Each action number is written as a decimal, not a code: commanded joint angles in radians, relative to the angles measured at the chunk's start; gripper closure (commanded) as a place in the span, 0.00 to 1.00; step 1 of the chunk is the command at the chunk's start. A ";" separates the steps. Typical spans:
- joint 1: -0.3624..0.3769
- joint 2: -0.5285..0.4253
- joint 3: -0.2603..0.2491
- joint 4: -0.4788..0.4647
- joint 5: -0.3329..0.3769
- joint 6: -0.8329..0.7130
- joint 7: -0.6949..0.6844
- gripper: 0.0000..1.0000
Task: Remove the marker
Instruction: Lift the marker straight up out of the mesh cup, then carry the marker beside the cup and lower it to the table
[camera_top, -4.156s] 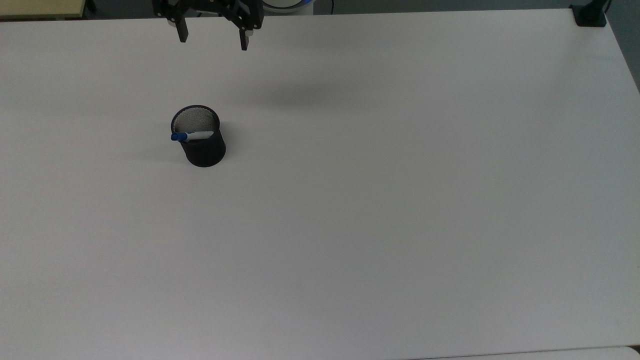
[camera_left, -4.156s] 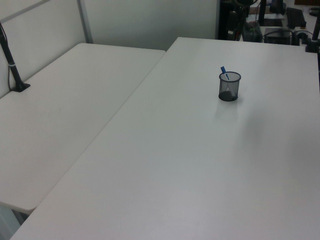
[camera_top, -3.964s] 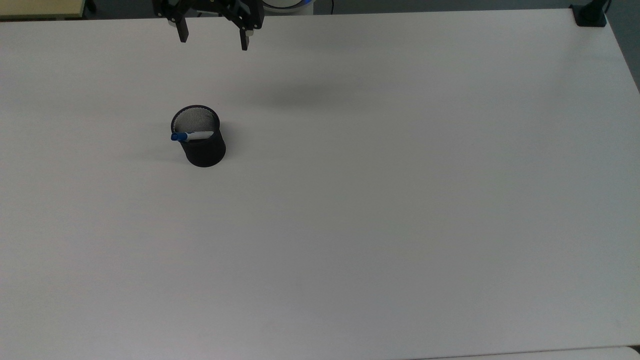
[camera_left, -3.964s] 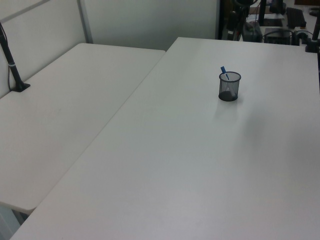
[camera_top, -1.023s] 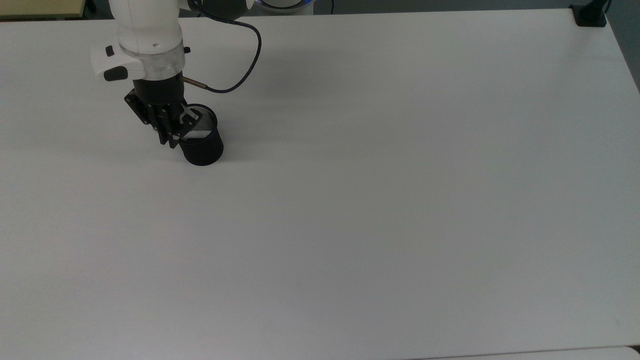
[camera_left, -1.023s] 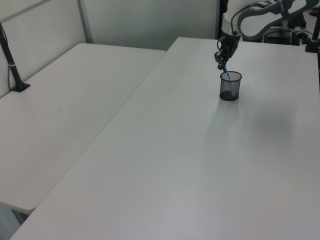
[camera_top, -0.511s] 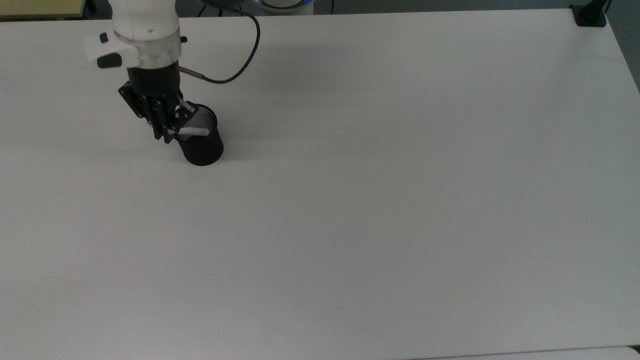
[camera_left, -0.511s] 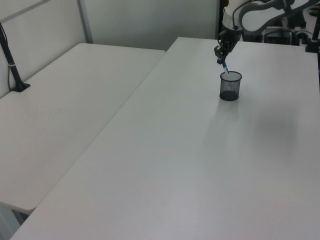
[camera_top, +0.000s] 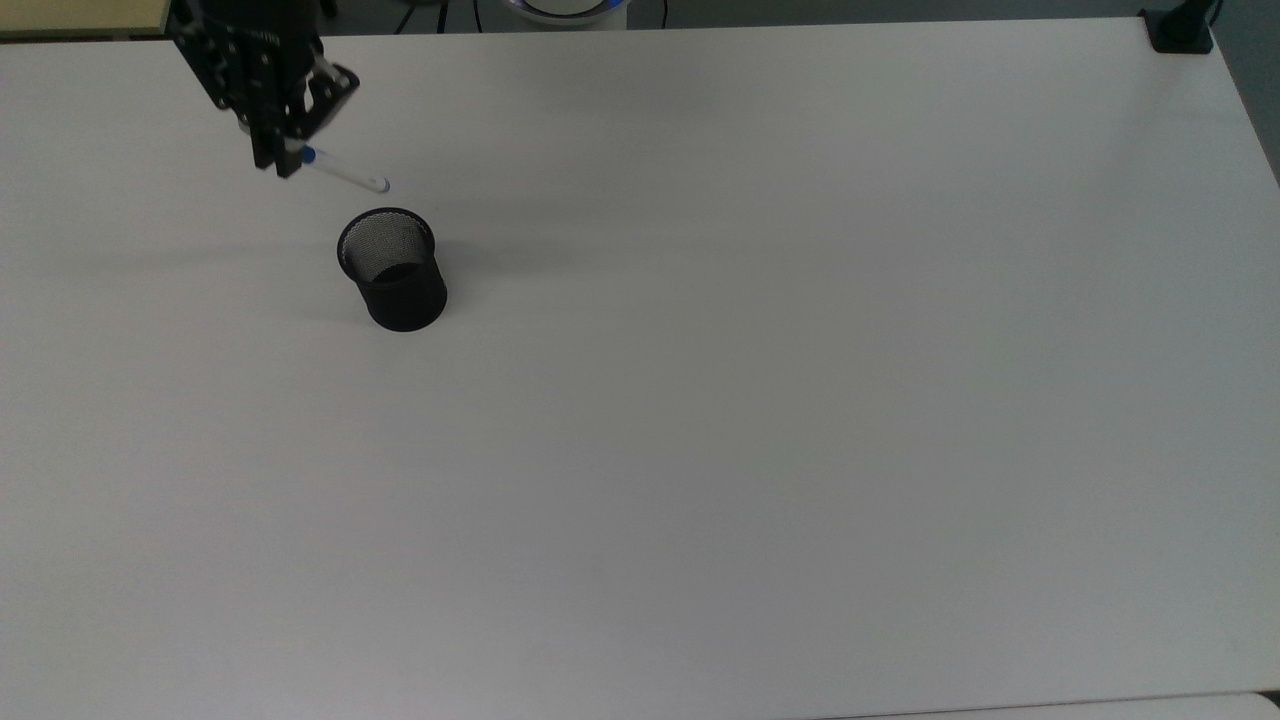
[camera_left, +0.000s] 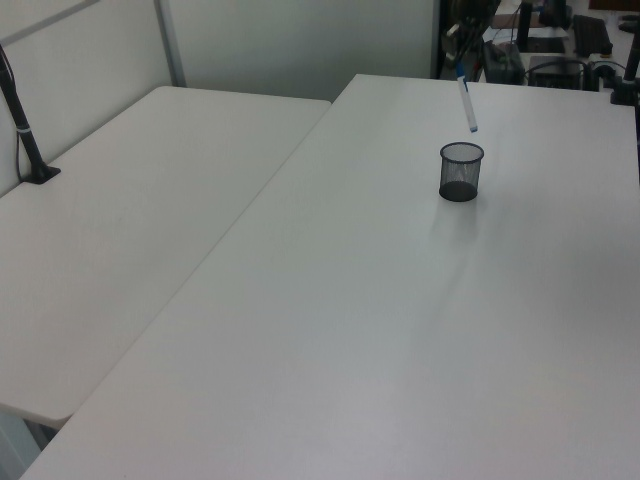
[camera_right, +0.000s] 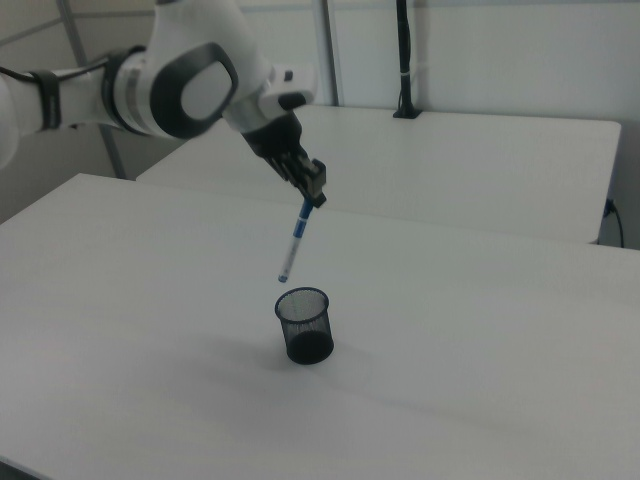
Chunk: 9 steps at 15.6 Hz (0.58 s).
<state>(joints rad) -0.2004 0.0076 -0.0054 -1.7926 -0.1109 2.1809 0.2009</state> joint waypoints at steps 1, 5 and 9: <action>0.021 -0.028 0.015 0.051 0.011 -0.111 0.002 1.00; 0.058 0.037 0.076 0.058 0.030 -0.199 -0.032 1.00; 0.133 0.144 0.091 0.052 0.011 -0.214 -0.057 1.00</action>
<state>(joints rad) -0.1191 0.0670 0.0866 -1.7561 -0.0957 1.9926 0.1834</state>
